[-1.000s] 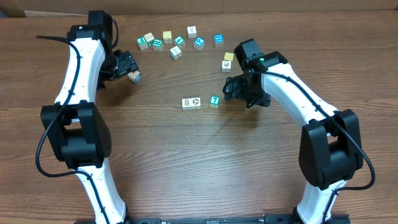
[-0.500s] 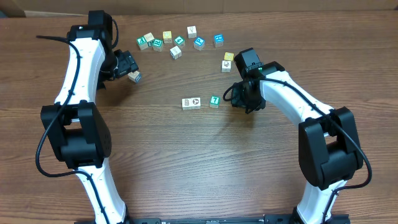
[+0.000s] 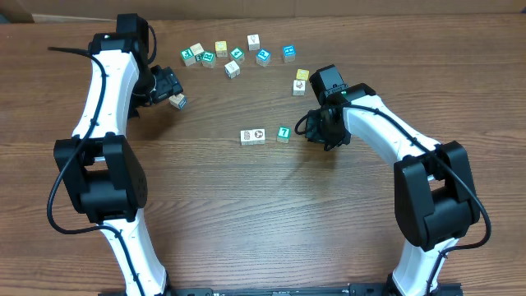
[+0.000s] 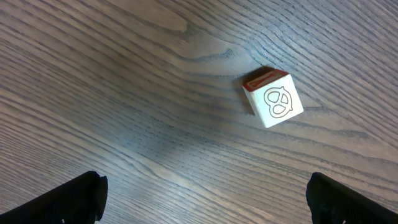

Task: Form a horizontal line

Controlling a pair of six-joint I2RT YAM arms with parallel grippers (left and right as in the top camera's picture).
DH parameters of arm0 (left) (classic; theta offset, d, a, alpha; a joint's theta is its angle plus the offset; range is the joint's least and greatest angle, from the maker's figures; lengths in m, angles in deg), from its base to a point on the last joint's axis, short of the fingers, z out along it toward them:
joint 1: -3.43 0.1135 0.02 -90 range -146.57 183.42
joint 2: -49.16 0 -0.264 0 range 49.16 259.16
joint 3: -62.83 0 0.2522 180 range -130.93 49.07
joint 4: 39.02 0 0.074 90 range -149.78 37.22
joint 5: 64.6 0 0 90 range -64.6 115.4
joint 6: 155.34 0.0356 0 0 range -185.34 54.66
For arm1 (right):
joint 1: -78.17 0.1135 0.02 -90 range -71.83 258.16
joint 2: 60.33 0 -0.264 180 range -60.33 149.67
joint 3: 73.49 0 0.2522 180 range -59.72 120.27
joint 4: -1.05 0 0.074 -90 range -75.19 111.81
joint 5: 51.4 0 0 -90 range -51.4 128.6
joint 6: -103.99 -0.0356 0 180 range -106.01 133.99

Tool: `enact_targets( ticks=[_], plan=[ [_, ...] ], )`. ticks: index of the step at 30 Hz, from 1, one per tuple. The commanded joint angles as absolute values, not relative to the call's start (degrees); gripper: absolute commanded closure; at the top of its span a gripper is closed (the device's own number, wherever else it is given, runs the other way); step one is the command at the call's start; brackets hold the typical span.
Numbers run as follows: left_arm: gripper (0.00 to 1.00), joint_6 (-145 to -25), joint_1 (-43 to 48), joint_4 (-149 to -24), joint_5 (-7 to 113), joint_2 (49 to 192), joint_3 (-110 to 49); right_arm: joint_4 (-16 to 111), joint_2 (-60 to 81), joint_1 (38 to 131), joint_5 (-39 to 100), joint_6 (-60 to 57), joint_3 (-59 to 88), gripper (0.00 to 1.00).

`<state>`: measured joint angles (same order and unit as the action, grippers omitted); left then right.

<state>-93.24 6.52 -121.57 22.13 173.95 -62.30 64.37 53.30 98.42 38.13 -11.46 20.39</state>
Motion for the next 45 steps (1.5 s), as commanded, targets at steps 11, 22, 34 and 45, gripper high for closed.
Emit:
enact_targets(
  ticks=[11,22,34,45],
  plan=[
    [0.0,-92.7,6.0,-121.5,21.9,174.5,-63.2,62.2,52.0,98.3,38.5,-12.8,17.5,0.67],
    [0.0,-92.7,6.0,-121.5,21.9,174.5,-63.2,62.0,52.0,98.3,38.5,-12.8,17.5,0.67],
    [0.0,-92.7,6.0,-121.5,21.9,174.5,-63.2,61.8,52.0,98.3,38.5,-12.8,17.5,0.67],
    [0.0,-92.7,6.0,-121.5,21.9,174.5,-63.2,61.6,52.0,98.3,38.5,-12.8,17.5,0.67]
  ],
)
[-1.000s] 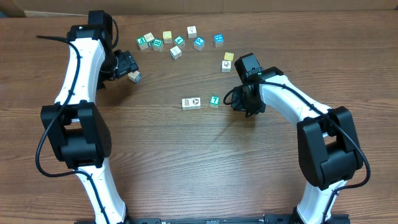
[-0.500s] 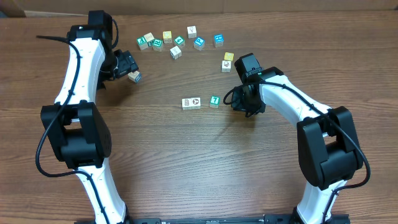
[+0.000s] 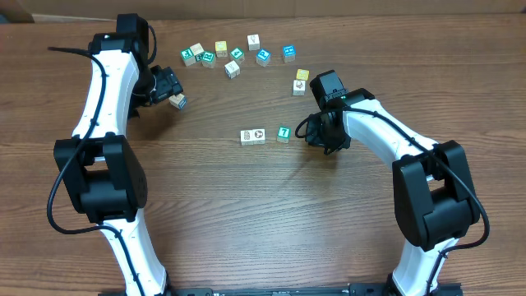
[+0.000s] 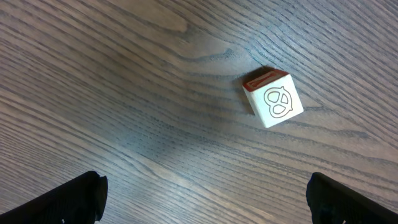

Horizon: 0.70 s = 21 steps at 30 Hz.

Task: Form a horizontal line

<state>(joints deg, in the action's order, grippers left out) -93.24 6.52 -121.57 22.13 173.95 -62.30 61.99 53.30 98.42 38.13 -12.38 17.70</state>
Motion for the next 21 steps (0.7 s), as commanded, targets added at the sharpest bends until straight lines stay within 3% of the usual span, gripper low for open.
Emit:
enact_targets(
  ticks=[1,21],
  plan=[
    [0.0,-92.7,6.0,-121.5,21.9,174.5,-63.2,61.5,52.0,98.3,38.5,-12.8,17.5,0.67],
    [0.0,-92.7,6.0,-121.5,21.9,174.5,-63.2,60.1,52.0,98.3,38.5,-12.8,17.5,0.66]
  ],
)
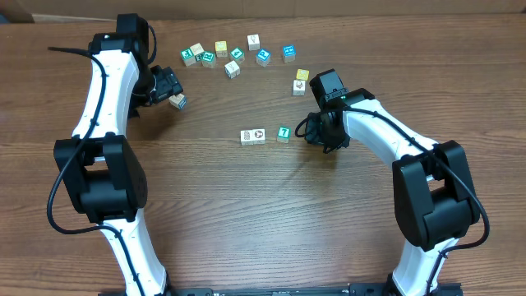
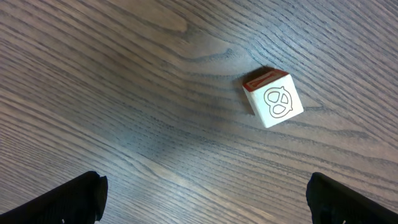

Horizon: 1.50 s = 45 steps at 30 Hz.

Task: Form a horizontal line

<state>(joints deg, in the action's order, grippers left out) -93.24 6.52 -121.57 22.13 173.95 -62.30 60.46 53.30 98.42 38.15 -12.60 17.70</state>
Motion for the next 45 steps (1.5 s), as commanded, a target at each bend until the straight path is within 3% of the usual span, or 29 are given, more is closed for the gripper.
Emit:
enact_targets(
  ticks=[1,24,33,39,45],
  plan=[
    [0.0,-92.7,6.0,-121.5,21.9,174.5,-63.2,60.1,52.0,98.3,38.5,-12.8,17.5,0.66],
    [0.0,-92.7,6.0,-121.5,21.9,174.5,-63.2,58.5,52.0,98.3,38.5,-12.8,17.5,0.67],
    [0.0,-92.7,6.0,-121.5,21.9,174.5,-63.2,57.5,52.0,98.3,38.5,-12.8,17.5,0.9],
    [0.0,-92.7,6.0,-121.5,21.9,174.5,-63.2,57.1,52.0,98.3,38.5,-12.8,17.5,0.96],
    [0.0,-92.7,6.0,-121.5,21.9,174.5,-63.2,57.1,52.0,98.3,38.5,-12.8,17.5,0.96]
  ],
)
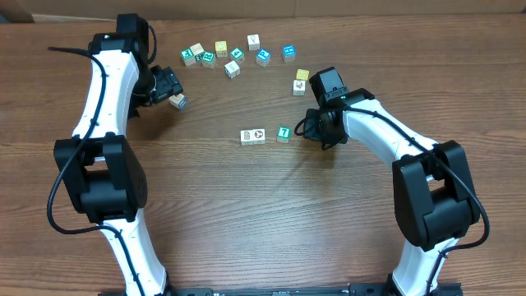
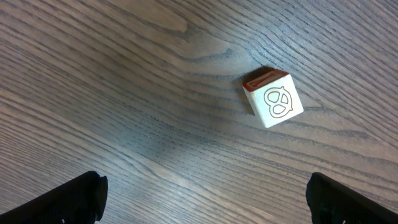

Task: Form a horizontal line

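Mid-table, two white blocks (image 1: 252, 136) lie side by side, with a green T block (image 1: 283, 133) just right of them, forming a short row. My right gripper (image 1: 311, 127) hovers close to the right of the green block; its jaws are not distinguishable from above. My left gripper (image 1: 170, 87) is at the back left, open wide with nothing between its fingers (image 2: 68, 198). A white block with a pretzel drawing and a red side (image 2: 273, 99) lies on the table ahead of it, also visible from overhead as the white block (image 1: 178, 102).
Several loose blocks are scattered along the back, among them a yellow one (image 1: 221, 48), a teal one (image 1: 288, 53) and a white one (image 1: 253, 41). A yellow block (image 1: 302, 76) and a white one (image 1: 299, 87) lie just behind the right gripper.
Almost nothing differs. The right gripper sits a touch farther back beside the green T block. The left gripper and all blocks are where they were.
The right gripper first stood a little to the right of the green T block, then closer to it, and it has stayed there. The row of three blocks has kept its place. The left gripper has stayed open over the pretzel block throughout.
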Controlling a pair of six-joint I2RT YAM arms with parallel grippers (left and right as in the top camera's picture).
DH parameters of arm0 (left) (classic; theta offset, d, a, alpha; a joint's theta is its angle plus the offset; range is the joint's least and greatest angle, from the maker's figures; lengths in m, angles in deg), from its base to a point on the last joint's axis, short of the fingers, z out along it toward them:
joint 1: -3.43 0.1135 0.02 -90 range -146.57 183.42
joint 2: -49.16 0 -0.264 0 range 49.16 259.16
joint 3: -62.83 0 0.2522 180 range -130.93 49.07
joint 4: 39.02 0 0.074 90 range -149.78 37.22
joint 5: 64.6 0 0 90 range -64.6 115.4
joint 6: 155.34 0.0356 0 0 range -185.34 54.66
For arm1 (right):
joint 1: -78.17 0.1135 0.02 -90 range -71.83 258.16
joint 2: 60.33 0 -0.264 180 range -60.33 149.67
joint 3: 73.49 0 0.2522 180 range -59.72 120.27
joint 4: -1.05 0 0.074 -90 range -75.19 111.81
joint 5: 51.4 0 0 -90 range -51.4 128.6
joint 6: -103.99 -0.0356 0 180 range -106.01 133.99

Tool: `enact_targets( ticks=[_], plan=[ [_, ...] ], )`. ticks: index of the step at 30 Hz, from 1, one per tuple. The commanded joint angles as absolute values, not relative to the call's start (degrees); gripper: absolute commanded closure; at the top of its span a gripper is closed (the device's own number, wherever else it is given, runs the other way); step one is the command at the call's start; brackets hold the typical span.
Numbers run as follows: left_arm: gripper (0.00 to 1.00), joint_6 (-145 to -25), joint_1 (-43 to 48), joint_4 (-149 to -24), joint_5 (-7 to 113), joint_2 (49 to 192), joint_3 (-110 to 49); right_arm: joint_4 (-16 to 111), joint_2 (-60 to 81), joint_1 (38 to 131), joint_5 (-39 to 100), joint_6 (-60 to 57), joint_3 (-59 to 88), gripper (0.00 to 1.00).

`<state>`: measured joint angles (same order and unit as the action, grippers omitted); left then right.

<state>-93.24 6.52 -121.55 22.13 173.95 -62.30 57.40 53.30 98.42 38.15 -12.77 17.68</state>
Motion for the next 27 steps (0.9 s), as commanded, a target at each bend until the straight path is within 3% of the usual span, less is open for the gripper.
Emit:
enact_targets(
  ticks=[1,27],
  plan=[
    [0.0,-92.7,6.0,-121.5,21.9,174.5,-63.2,57.1,52.0,98.3,38.5,-12.8,17.5,0.96],
    [0.0,-92.7,6.0,-121.5,21.9,174.5,-63.2,58.4,52.0,98.3,38.3,-12.8,17.5,0.96]
  ],
)
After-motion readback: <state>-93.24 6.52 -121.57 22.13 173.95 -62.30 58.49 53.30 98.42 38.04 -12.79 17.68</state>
